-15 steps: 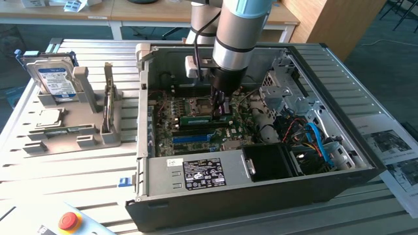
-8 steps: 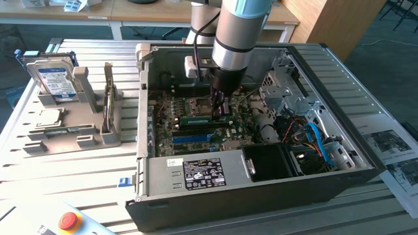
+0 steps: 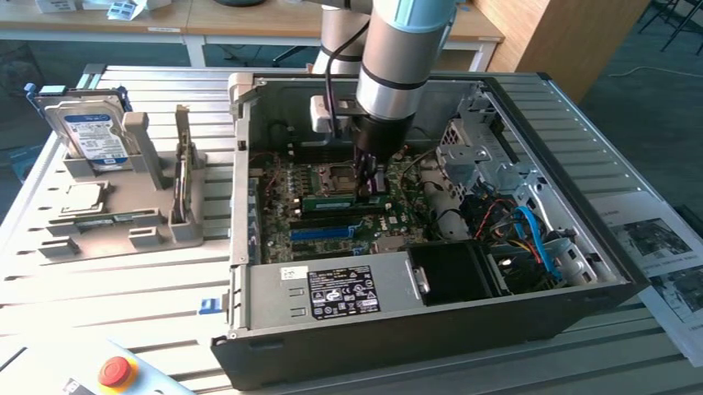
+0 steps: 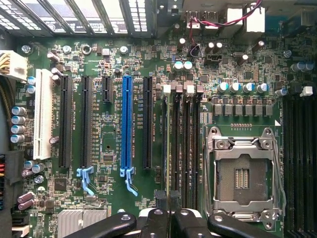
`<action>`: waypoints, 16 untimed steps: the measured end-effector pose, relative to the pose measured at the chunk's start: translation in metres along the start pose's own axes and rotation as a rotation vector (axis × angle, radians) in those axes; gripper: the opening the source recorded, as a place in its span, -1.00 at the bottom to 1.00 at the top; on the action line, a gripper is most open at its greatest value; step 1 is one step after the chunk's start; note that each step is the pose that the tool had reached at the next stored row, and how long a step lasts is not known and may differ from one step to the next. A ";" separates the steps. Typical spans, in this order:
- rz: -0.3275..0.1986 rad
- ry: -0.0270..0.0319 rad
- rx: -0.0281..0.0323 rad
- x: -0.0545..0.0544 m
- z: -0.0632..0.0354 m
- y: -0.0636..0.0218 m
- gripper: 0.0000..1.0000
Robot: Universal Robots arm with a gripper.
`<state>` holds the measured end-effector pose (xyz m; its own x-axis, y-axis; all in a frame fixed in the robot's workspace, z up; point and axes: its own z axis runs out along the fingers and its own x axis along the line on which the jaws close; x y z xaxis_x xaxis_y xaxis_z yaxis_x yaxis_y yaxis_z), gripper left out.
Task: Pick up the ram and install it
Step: 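Insert the ram into the slot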
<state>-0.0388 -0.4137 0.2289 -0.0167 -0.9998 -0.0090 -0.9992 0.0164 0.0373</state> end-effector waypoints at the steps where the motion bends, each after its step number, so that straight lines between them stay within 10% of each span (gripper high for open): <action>1: 0.000 -0.0001 0.0002 0.000 0.0004 0.0000 -0.76; 16: 0.000 0.0003 -0.0001 0.000 0.0007 -0.0006 -0.76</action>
<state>-0.0382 -0.4135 0.2281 -0.0168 -0.9998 -0.0088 -0.9992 0.0164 0.0374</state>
